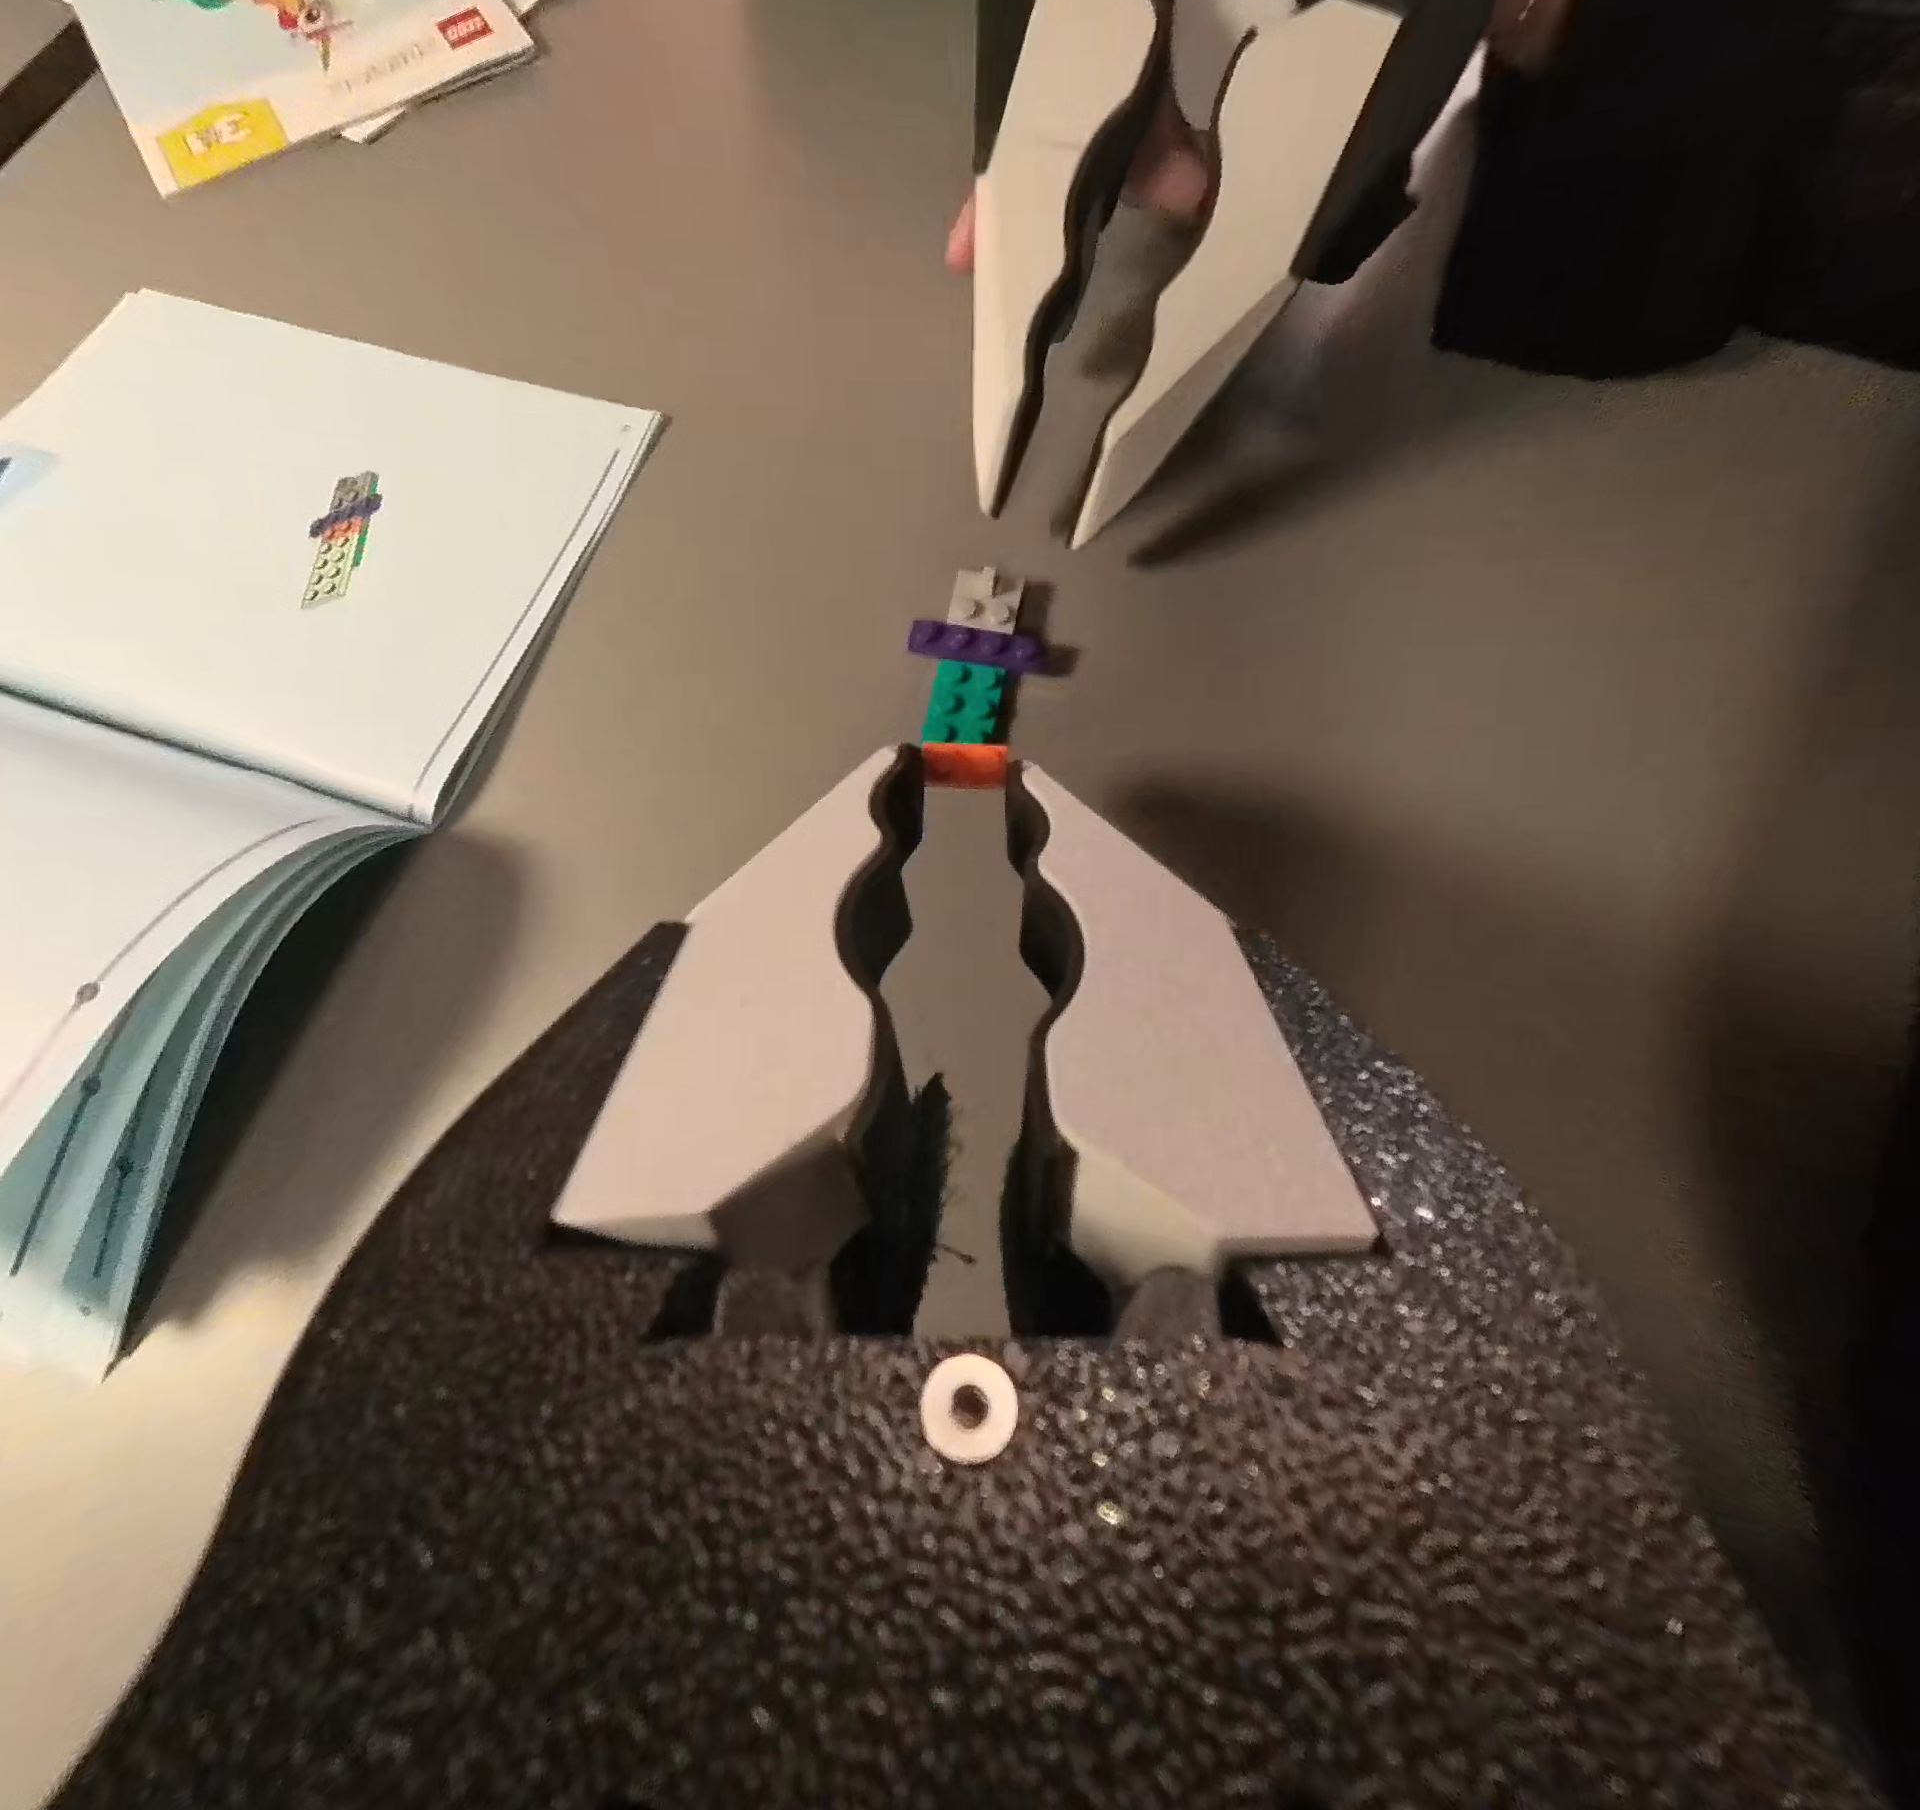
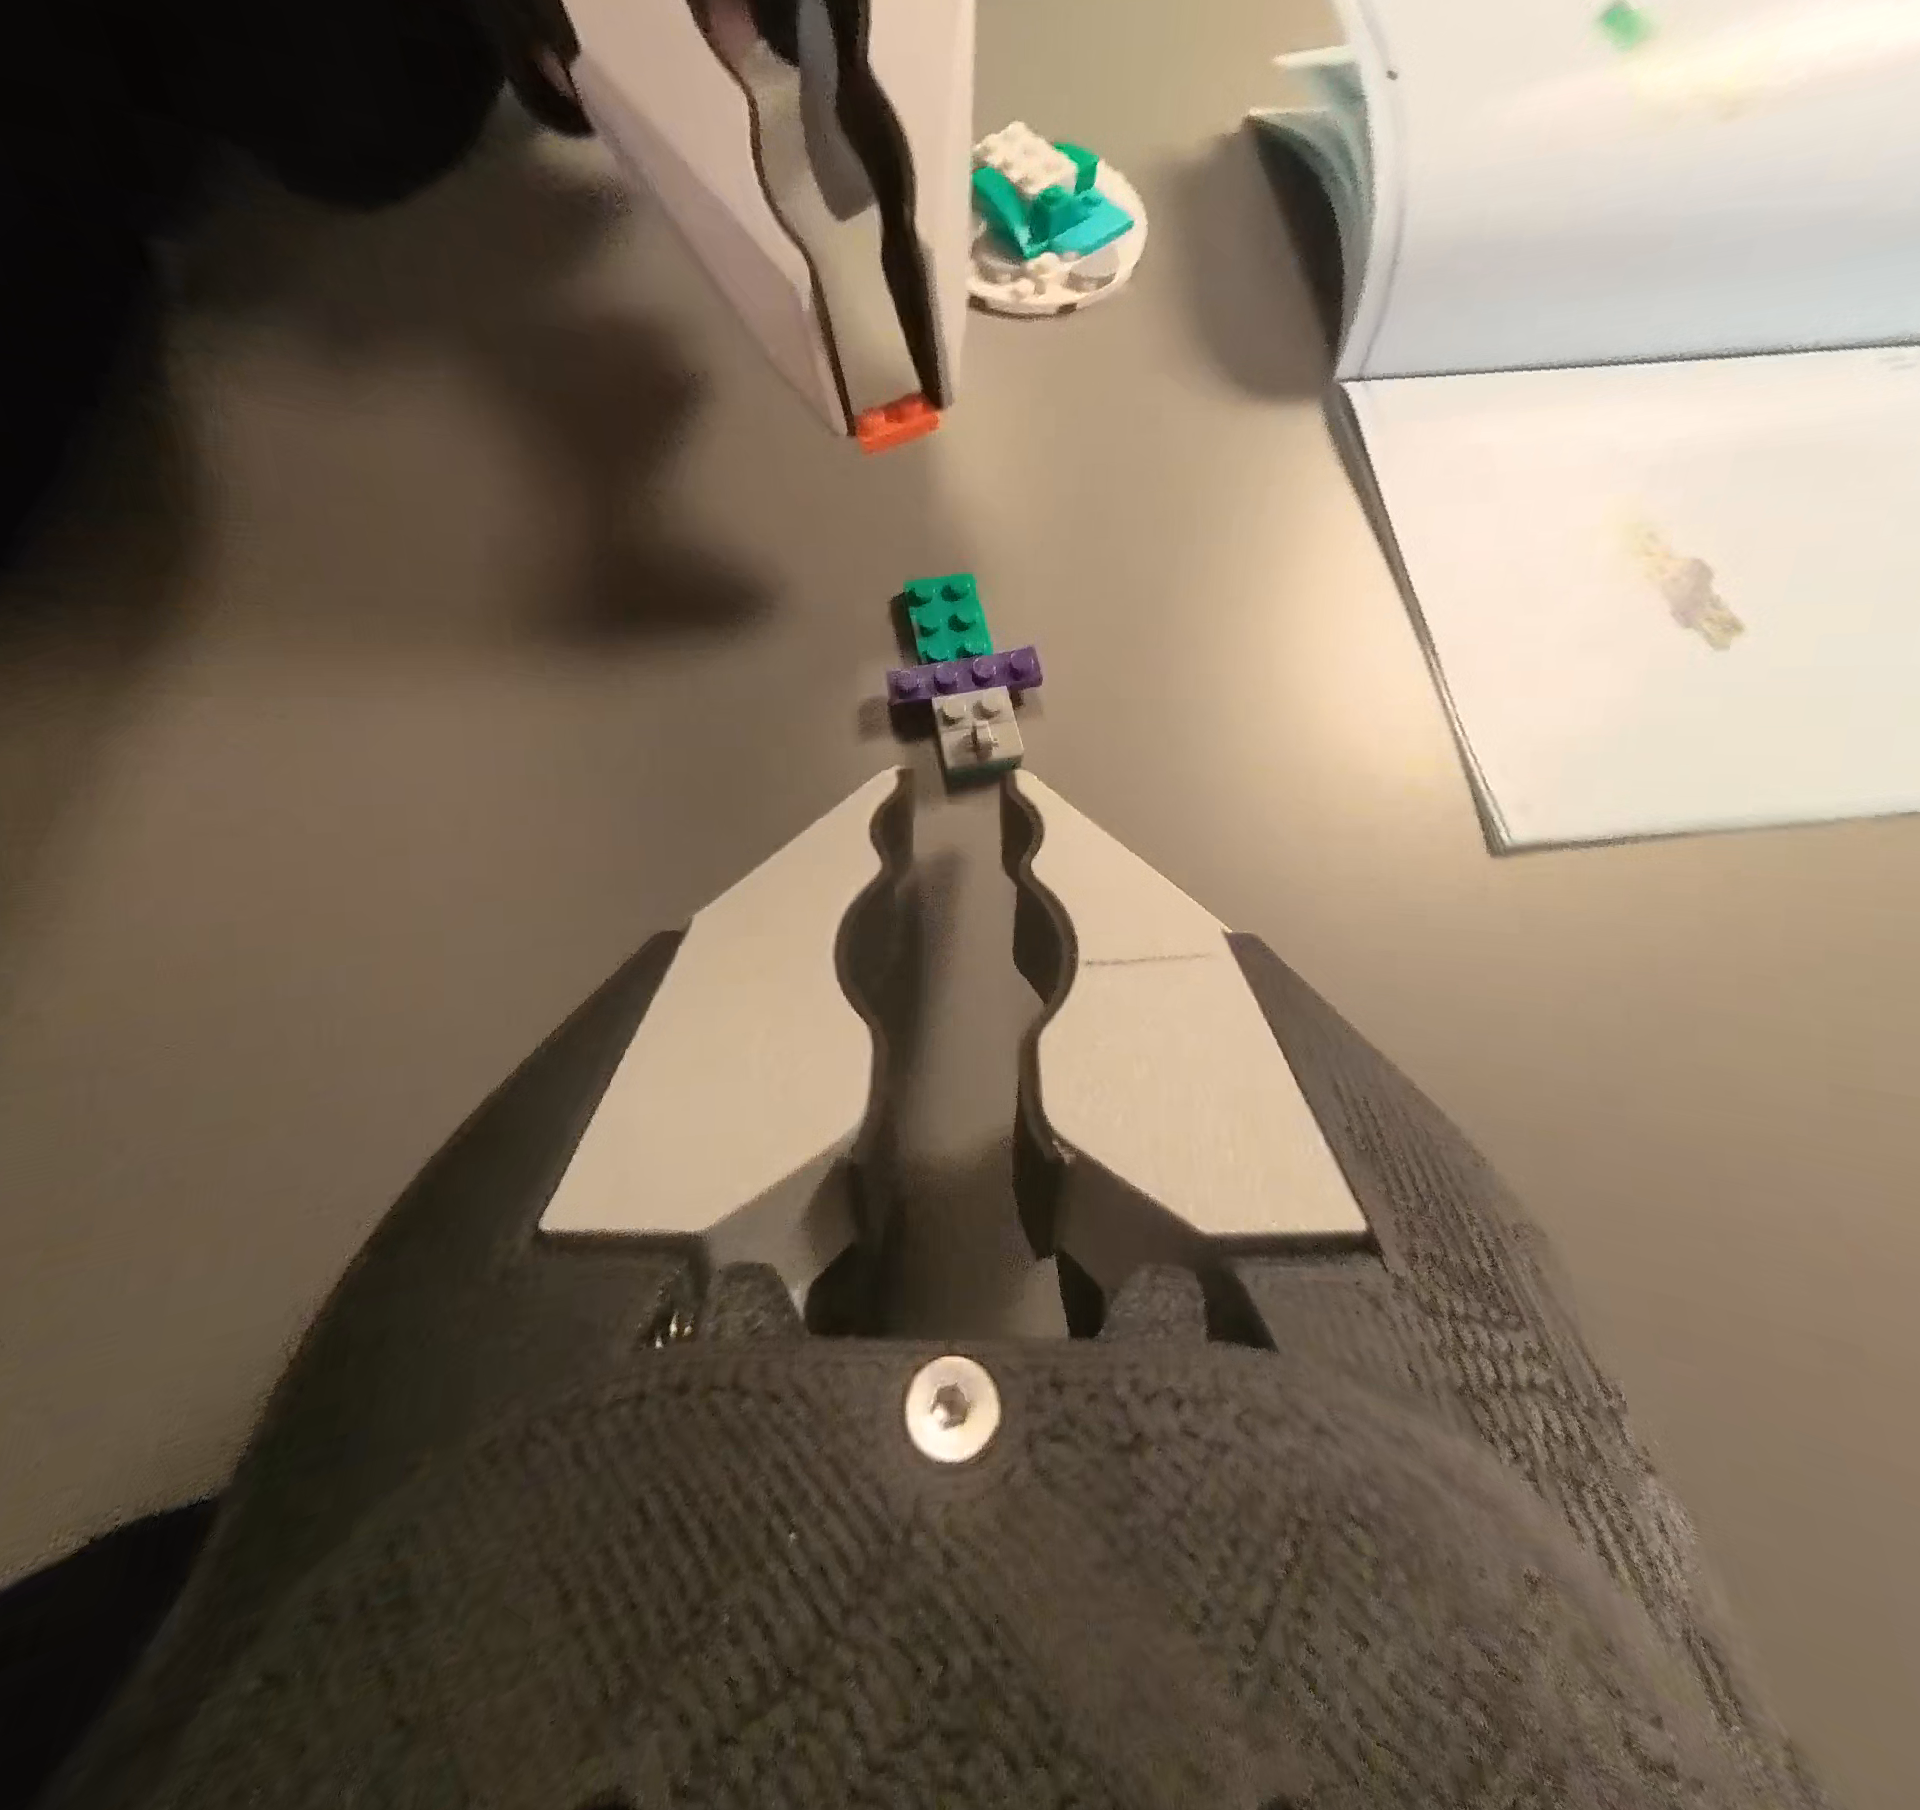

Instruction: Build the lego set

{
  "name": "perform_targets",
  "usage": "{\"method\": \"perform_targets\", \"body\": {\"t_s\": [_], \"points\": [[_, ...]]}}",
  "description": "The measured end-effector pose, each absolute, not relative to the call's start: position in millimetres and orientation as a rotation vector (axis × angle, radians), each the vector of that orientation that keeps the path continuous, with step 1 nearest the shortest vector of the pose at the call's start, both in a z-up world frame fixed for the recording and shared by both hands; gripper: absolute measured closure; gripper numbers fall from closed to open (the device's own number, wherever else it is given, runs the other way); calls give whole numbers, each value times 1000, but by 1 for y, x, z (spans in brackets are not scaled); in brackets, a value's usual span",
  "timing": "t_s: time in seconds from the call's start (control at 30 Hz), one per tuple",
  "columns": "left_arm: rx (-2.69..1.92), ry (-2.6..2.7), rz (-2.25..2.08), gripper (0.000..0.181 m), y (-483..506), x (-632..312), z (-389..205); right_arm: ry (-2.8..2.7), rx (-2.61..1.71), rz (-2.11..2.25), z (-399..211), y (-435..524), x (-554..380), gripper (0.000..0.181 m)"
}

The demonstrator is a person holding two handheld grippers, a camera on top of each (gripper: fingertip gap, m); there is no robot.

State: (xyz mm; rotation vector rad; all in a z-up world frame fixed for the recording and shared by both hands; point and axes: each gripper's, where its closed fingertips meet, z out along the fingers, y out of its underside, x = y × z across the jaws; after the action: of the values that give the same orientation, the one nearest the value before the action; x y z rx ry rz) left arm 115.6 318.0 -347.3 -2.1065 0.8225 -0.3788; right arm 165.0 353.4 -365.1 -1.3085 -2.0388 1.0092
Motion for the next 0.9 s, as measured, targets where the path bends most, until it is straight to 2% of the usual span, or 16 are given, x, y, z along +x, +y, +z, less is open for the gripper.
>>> {"method": "perform_targets", "body": {"t_s": [0.2, 0.9], "points": [[-2086, 858, -404, 168, 322, 122, -349, -2063, -1266, 1051, -362, 352, 150, 177], [-2113, 944, -460, 168, 339, 136, -368, -2140, -1175, 986, -369, 350, 149, 180]]}}
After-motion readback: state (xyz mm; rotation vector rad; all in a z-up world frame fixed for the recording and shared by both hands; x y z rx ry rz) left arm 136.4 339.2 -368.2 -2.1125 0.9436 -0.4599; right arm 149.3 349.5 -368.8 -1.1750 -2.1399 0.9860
